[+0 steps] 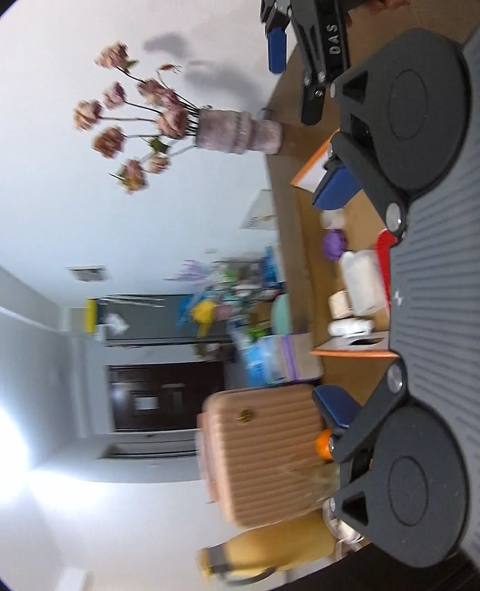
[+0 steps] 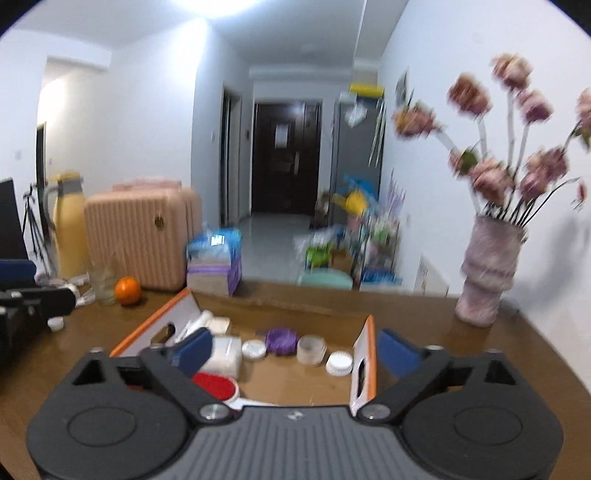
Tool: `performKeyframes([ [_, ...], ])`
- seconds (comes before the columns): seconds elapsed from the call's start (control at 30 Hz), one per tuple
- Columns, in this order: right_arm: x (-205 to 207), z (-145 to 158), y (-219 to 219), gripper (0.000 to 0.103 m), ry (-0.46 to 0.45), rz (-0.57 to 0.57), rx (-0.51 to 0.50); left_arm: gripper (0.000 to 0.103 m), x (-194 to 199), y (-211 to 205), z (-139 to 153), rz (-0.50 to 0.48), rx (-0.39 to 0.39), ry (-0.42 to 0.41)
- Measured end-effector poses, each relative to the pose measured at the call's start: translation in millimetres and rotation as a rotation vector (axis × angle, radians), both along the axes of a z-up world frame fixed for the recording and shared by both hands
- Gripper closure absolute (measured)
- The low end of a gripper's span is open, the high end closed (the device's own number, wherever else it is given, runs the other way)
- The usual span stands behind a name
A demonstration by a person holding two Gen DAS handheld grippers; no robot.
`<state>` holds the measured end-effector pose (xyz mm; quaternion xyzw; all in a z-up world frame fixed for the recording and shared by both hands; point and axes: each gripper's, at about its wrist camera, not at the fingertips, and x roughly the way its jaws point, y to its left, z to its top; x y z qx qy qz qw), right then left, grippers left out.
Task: Organize rigid objects
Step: 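Withdraw both tools from the box toward the green spray bottle and blue cap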
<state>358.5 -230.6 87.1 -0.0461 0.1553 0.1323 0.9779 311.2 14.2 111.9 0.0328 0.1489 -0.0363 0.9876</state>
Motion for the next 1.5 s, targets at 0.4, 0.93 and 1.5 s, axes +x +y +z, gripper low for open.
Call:
performKeyframes([
  [0.4,-82.9,-13.1,-17.2,0.0,-0.193,-0.018,0.029,0.0,-73.5,1.2,-14.4,-0.026,-0.068,-0.187],
  [0.93,-214.4,-81.8,-21.8,0.0,-0.164,-0.182,0.179,0.0,-216.7,-8.5,-79.6,0.064,-0.052,-0.36],
  [1.5,-206.0,-139.2,-32.6,0.0,-0.05,-0.157,0.178,0.0,-184.5,-45.2,-127.7,0.019,-0.037,-0.156],
])
